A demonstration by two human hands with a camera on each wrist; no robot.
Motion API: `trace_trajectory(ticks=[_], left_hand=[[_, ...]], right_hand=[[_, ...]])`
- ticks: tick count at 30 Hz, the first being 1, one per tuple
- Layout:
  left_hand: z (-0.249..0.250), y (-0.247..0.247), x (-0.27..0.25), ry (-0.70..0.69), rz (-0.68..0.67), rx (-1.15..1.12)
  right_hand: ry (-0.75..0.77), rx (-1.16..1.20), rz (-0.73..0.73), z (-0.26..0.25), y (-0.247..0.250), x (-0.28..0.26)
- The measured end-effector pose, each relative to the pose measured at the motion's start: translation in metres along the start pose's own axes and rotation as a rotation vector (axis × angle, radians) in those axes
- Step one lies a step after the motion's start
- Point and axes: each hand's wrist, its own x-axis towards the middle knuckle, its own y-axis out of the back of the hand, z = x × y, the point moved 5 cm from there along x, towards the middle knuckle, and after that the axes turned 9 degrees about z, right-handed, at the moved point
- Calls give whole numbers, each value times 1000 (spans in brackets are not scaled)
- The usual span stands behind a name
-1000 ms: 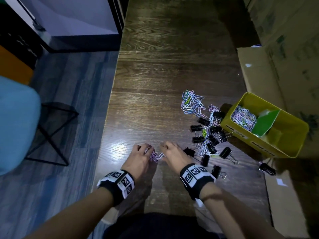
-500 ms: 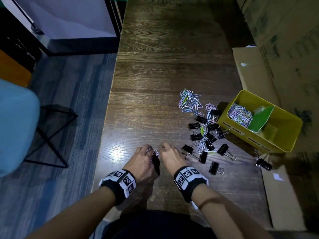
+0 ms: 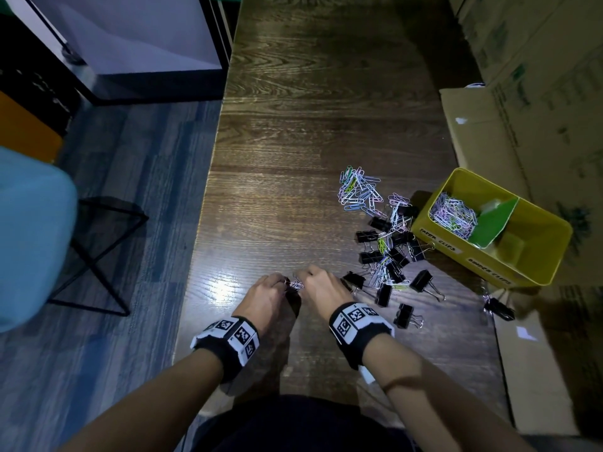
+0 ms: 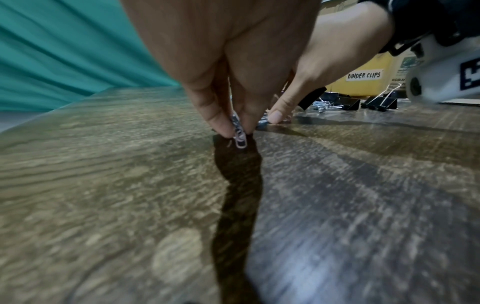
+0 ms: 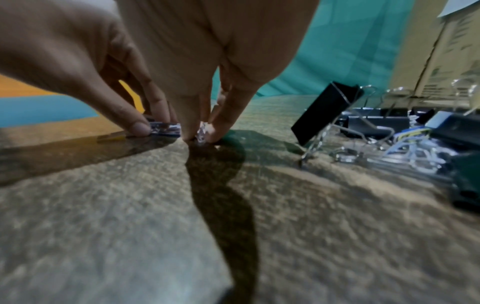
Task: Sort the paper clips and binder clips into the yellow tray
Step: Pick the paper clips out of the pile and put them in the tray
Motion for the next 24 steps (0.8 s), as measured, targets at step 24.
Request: trace_trajectory(ticks=[24], left_hand=[[-3, 11, 13, 203, 63, -24]], right_hand=[[218, -280, -202, -28, 13, 0]])
